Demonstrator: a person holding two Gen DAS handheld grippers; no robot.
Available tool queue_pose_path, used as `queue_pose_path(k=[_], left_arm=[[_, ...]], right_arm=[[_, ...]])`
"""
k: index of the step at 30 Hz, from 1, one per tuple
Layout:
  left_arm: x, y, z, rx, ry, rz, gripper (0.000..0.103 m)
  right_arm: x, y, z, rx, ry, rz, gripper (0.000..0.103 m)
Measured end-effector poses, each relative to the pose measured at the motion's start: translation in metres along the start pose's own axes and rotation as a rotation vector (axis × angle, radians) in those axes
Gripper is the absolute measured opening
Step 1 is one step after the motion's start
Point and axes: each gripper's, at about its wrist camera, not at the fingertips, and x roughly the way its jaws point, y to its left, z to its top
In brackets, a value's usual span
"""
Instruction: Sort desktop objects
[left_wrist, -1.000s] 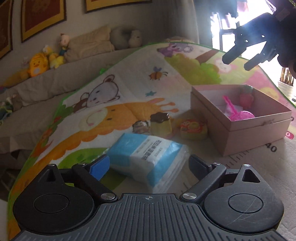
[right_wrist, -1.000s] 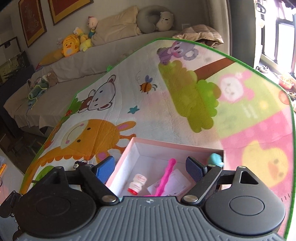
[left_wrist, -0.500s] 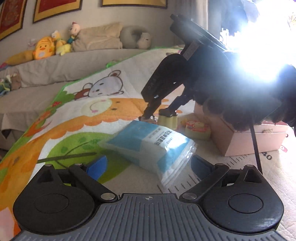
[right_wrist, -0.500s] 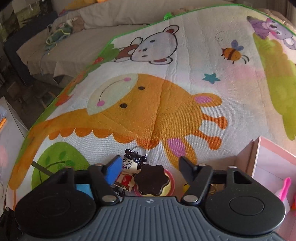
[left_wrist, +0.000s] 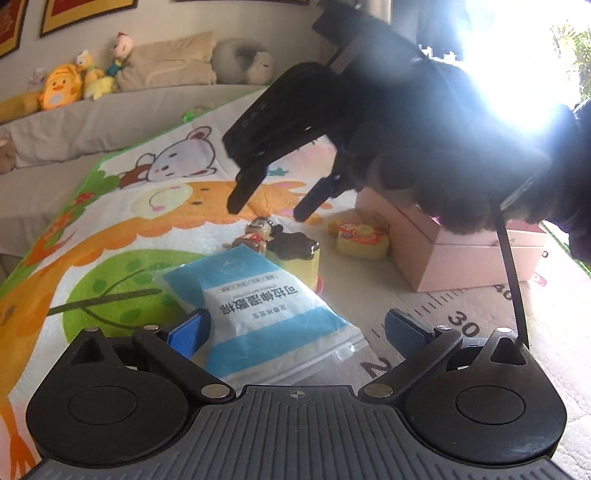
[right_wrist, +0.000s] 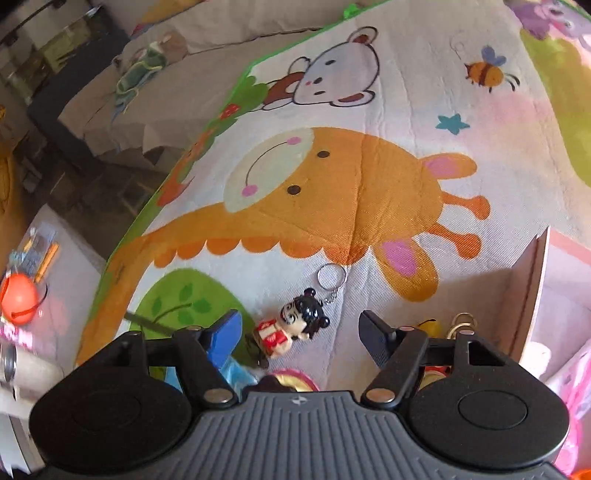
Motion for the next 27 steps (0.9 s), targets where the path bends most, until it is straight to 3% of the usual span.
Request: queue_pose_path(k=[1, 2, 3, 4, 5, 10, 14, 17, 21, 23, 25, 27], left_arm=[[0.0, 0.002, 0.0, -0.015, 0.002, 0.005, 0.103], [0.0, 0.005, 0.0, -0.031, 0.003, 0.009, 0.103], [-0.001, 0.007, 0.0, -0.047, -0.002, 0.014, 0.103], [-0.002, 0.009, 0.0, -0.06, -0.009, 0.018, 0.103], [-0.004, 0.01, 0.0, -0.069, -0.014, 0.019, 0.103], [-0.008, 0.005, 0.0, -0.034, -0.033, 0.023, 0.103], [-0.012, 0.001, -0.002, -0.04, -0.032, -0.004, 0.103], [-0.013, -0.006, -0.004, -0.016, -0.031, -0.026, 0.103], [-0.014, -0.009, -0.005, -0.002, -0.038, -0.008, 0.103], [-0.016, -0.007, -0.006, -0.014, -0.046, -0.001, 0.103], [-0.016, -0.005, -0.006, -0.029, -0.052, 0.005, 0.103], [-0.018, -0.003, -0.006, -0.04, -0.058, -0.002, 0.103]], right_arm=[[0.011, 0.0, 0.001, 0.025, 0.021, -0.001, 0.067], [0.022, 0.002, 0.0, 0.034, 0.044, -0.011, 0.053], [0.024, 0.007, -0.002, 0.014, 0.027, -0.029, 0.05], [0.019, 0.012, -0.003, -0.019, 0.003, -0.037, 0.034], [0.01, 0.018, -0.005, -0.054, -0.009, -0.025, 0.032], [-0.074, 0.023, -0.021, -0.135, -0.133, -0.013, 0.032], [-0.131, 0.017, -0.044, -0.197, -0.08, 0.003, 0.034], [-0.15, 0.013, -0.049, -0.217, -0.119, -0.05, 0.056], [-0.116, -0.001, -0.027, -0.172, -0.116, -0.159, 0.054], [-0.084, -0.011, -0.012, -0.147, -0.083, -0.201, 0.035], [-0.052, -0.017, -0.003, -0.147, -0.057, -0.269, 0.026], [-0.024, -0.022, 0.003, -0.163, -0.026, -0.334, 0.024]])
